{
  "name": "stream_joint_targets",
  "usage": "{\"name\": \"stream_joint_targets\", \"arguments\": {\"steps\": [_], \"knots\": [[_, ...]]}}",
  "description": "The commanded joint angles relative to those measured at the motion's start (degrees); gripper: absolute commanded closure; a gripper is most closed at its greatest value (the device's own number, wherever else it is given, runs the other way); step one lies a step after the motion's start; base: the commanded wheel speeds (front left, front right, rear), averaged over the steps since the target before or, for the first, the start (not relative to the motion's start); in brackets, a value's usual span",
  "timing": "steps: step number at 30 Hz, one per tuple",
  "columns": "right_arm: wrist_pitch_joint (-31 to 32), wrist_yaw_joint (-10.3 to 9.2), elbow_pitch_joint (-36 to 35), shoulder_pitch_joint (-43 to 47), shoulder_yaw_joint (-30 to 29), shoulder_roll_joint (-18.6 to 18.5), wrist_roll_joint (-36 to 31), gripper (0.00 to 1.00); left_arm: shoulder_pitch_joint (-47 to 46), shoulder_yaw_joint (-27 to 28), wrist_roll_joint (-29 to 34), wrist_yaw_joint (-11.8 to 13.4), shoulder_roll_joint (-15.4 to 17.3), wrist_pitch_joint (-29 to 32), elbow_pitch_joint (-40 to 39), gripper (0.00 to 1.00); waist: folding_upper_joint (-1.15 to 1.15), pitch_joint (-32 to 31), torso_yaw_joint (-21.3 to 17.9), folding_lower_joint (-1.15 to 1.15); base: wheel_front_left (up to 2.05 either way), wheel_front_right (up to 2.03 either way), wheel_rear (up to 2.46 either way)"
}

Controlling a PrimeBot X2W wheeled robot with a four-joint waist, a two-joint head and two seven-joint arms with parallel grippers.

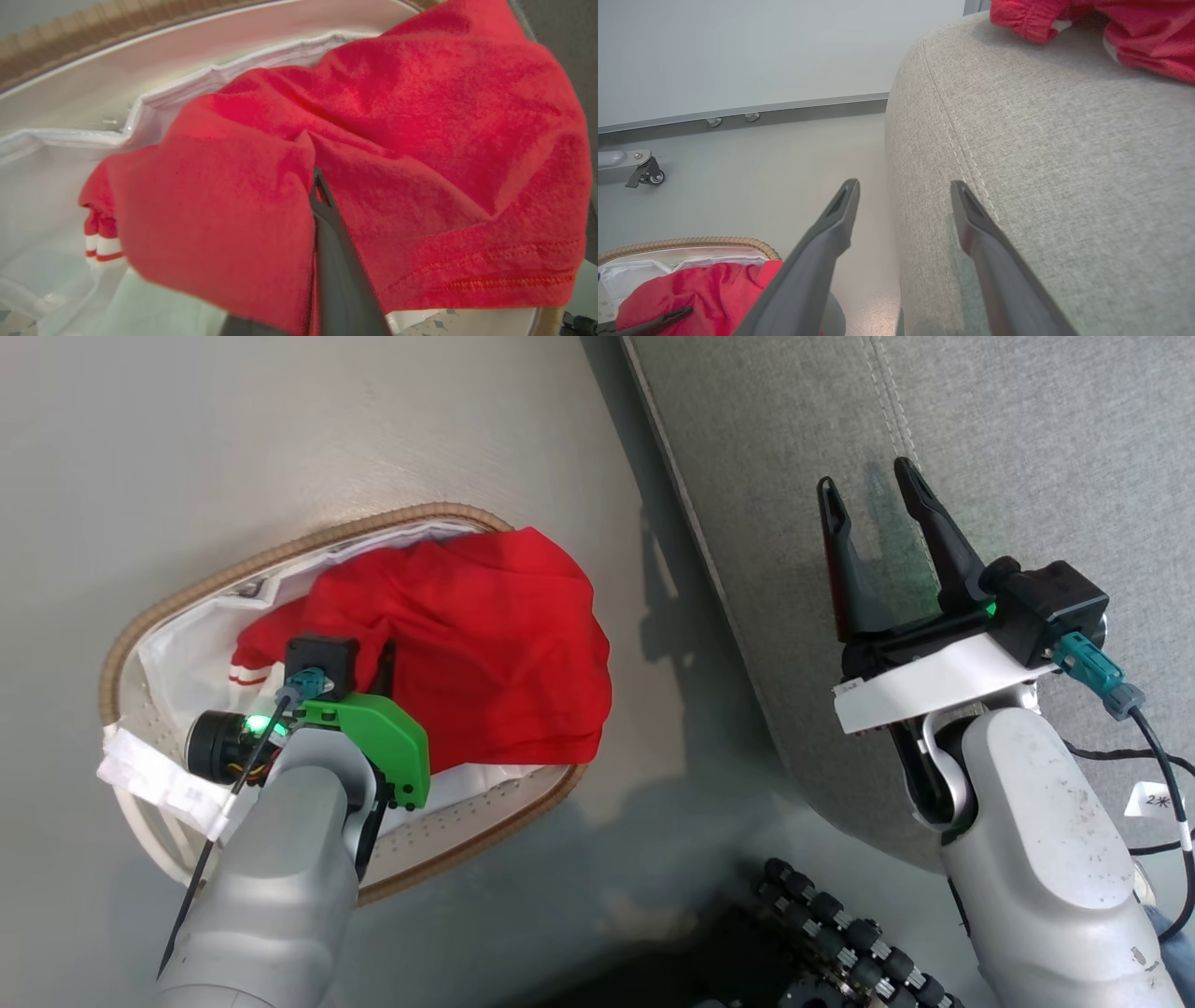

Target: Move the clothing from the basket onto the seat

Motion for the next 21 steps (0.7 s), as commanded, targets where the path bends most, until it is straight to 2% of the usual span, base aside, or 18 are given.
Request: {"name": "stream_joint_targets", "arguments": {"steps": [1, 7, 13, 21], "knots": [[-0.3, -0.08, 0.4, 0.0, -0.4, -0.1, -0.8, 0.00, 0.6, -0.4, 0.6, -0.1, 0.1, -0.5, -0.5, 1.00, 0.00, -1.8, 1.2, -0.01, 0.00, 0.00, 0.00], [-0.3, -0.08, 1.4, 1.8, -2.1, -0.1, -3.6, 0.00, 2.5, -1.2, 1.9, 0.1, 0.3, -0.4, -5.9, 1.00, 0.00, -7.4, 4.0, -0.01, 0.00, 0.00, 0.00], [-0.3, -0.08, 2.5, 4.3, -4.2, -0.2, -6.5, 0.00, 5.2, -1.5, 3.3, -0.1, -0.1, -0.4, -14.9, 1.00, 0.00, -15.0, 7.3, -0.01, 0.00, 0.00, 0.00], [-0.3, -0.08, 4.0, 9.0, -5.9, -0.2, -9.5, 0.00, 7.5, -5.9, 8.3, -0.5, 1.7, -0.4, -25.5, 1.00, 0.00, -26.6, 11.0, -0.01, 0.00, 0.00, 0.00]]}}
